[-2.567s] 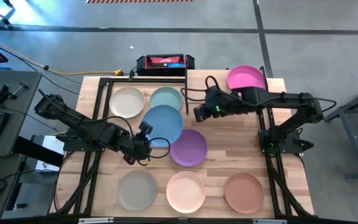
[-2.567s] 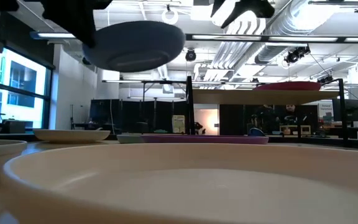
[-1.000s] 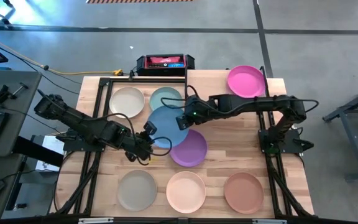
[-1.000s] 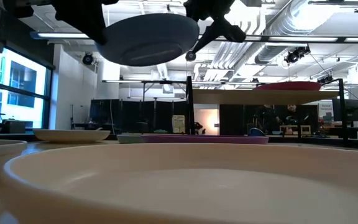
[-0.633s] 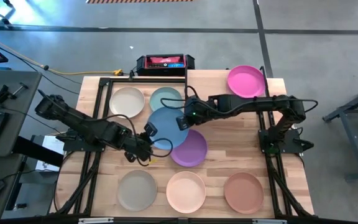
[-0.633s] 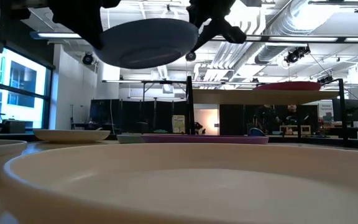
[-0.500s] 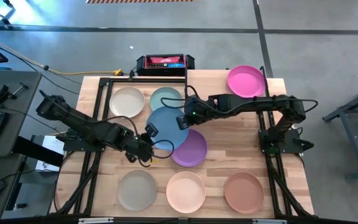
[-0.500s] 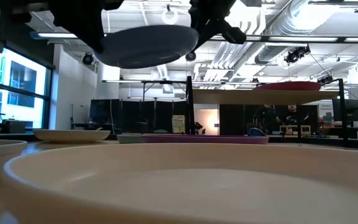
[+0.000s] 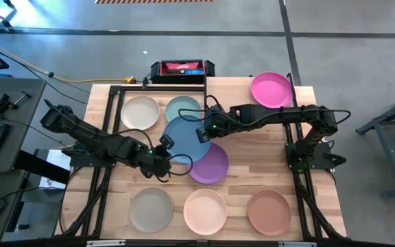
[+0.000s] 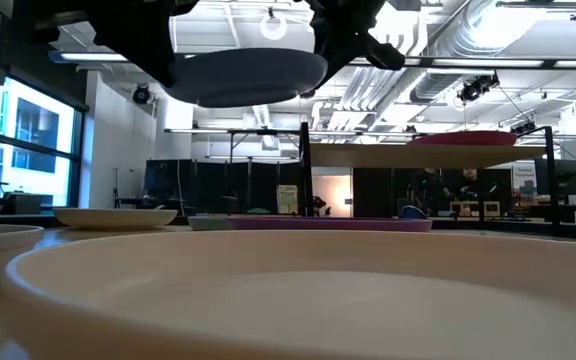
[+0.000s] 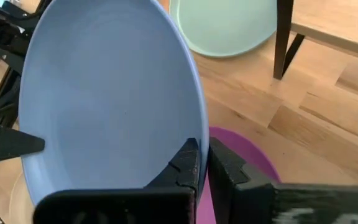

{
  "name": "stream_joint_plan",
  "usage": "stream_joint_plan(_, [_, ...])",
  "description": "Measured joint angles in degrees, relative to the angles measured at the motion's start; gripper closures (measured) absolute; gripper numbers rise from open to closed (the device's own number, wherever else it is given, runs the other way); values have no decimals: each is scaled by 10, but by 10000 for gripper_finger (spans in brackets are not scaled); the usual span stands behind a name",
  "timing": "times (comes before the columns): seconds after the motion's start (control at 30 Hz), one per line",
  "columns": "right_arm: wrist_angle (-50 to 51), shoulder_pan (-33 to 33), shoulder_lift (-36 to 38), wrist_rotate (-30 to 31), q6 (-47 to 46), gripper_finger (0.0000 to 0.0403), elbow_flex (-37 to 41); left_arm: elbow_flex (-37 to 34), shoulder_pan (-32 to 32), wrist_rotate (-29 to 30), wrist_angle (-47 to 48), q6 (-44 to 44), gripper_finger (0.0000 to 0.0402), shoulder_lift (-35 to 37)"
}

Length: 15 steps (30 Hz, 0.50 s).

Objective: Place and stack plates onto a shelf
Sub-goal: Stack the blue plate on top of the pink plate on the shelf

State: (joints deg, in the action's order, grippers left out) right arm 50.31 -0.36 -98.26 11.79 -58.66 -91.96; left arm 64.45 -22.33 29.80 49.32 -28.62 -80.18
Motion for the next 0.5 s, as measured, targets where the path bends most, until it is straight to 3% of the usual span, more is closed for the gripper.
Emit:
stream_joint_plan(0.17, [-1,0,0,5,-5,402,0,0,2,-24,-2,20,391,0])
stream_joint_plan(0.5, [3,-1,0,15,-2,403,0,0,2,-41,1,105,310,0])
